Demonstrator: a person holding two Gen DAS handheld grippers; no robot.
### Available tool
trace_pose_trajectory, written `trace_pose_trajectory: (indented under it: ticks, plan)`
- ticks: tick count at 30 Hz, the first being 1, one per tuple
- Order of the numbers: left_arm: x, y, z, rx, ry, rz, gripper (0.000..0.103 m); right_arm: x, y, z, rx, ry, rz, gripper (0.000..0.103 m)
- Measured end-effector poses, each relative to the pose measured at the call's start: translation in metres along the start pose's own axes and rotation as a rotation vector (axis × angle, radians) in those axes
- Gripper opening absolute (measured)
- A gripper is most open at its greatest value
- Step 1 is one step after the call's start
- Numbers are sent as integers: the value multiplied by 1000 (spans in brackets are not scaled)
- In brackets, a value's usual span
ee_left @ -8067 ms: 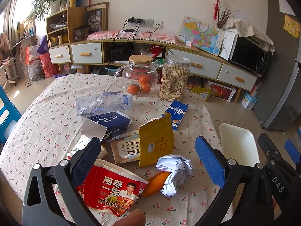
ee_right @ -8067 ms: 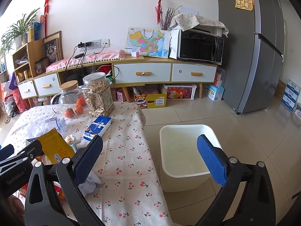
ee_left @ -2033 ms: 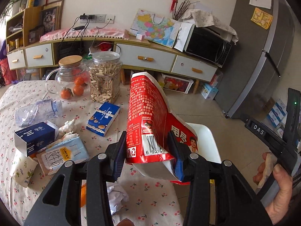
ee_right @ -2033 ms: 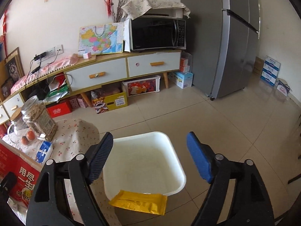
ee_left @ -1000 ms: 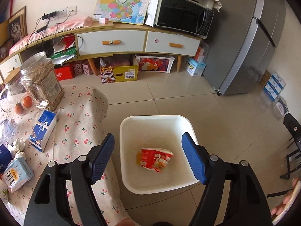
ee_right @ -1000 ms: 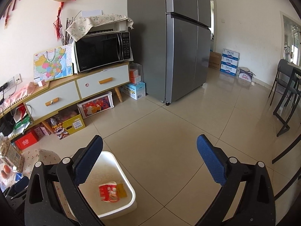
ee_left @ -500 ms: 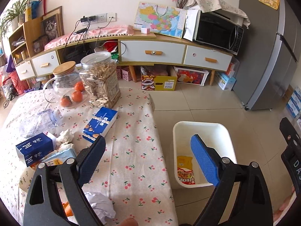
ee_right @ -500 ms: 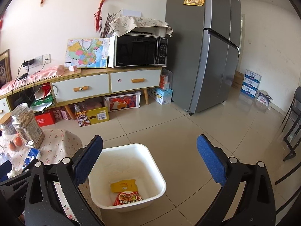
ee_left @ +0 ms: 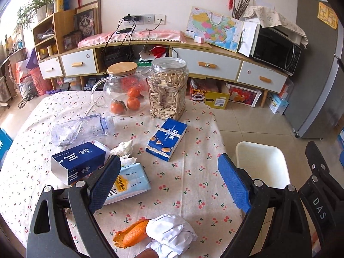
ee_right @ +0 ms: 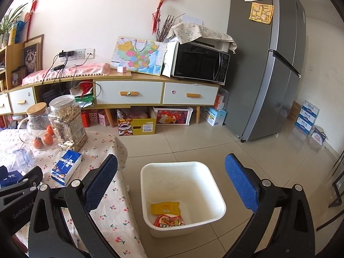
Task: Collect trash
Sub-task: 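Move both open tools back over the table, then grasp the white leaf-pattern paper cup with the left tool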
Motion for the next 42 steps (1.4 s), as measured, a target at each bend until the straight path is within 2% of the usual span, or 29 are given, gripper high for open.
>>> trace_pose_trajectory:
  ticks: [13, 22, 30, 34, 42]
  plan:
    - [-67, -7, 8, -33, 67, -77, 89, -61, 6, 9, -22, 86, -85, 96]
    - [-114, -16, 17, -107, 95, -126, 89, -98, 12, 16, -36, 131, -147, 96]
    - [-151, -27, 29, -188, 34, -172, 89, -123, 11, 20, -62, 166, -189, 96]
    - [-171, -35, 32, -250, 32, -138, 89, -129, 8, 21, -86, 167, -210, 96]
    - [-206, -61, 49, -408, 42, -58, 89, -136, -5, 25, -189, 130, -283, 96]
Point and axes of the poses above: each gripper's, at about its wrist camera, not at the fingertips, and y roughly against the way its jaws point, x to its right, z to its underside, the point moved 1 cm from there along -y, roughly the way its jaws point, and after that the axes turned 6 degrees about -x, right-handed, at the moved point
